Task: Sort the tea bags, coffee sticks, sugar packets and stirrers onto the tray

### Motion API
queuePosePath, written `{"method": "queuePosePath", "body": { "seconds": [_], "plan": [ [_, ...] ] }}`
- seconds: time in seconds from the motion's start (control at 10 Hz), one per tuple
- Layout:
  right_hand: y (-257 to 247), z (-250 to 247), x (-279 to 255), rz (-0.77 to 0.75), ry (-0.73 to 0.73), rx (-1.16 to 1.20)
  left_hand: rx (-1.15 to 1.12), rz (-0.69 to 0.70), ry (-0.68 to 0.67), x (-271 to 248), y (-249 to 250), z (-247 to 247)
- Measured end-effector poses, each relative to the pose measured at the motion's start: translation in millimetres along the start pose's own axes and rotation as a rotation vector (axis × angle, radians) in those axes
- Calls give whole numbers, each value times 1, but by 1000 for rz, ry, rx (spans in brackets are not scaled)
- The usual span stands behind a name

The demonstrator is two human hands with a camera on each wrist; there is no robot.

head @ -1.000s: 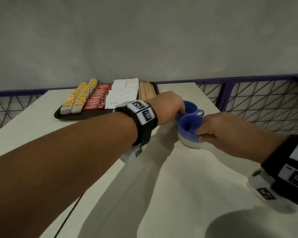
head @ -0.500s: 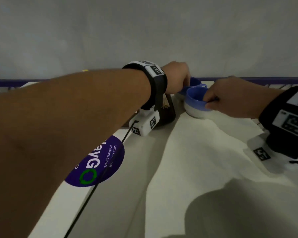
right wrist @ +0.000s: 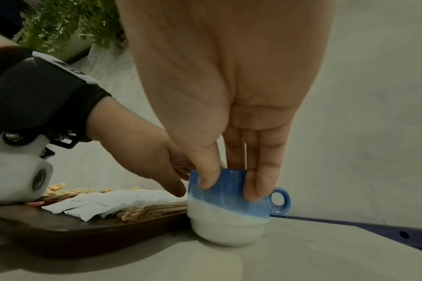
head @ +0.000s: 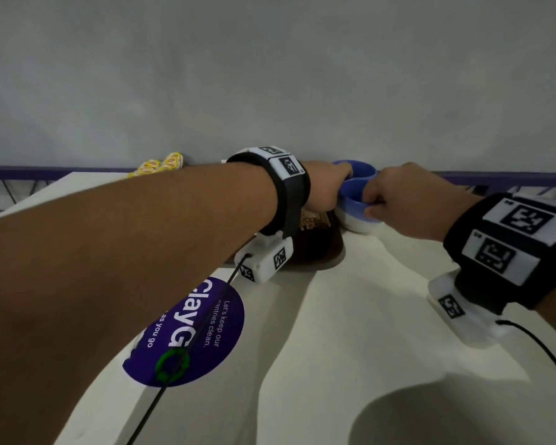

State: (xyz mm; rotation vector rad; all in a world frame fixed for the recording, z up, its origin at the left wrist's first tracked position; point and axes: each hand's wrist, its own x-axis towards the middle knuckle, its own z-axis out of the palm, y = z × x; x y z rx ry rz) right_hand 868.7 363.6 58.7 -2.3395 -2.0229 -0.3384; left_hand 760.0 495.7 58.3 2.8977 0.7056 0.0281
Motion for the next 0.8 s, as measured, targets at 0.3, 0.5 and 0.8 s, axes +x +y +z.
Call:
{"method": "queuePosePath", "body": {
  "seconds": [0.3,0.5,0.8],
  "plan": [
    [5,4,0,-11,36,46,-33,-48,-22,-2,2,-3],
    [8,4,0,-17,33,64,-35,-56,-8,-1,5,-6],
    [14,-5,-5,14,28,129,-78,-14,4,-9,3,-7]
  ]
}}
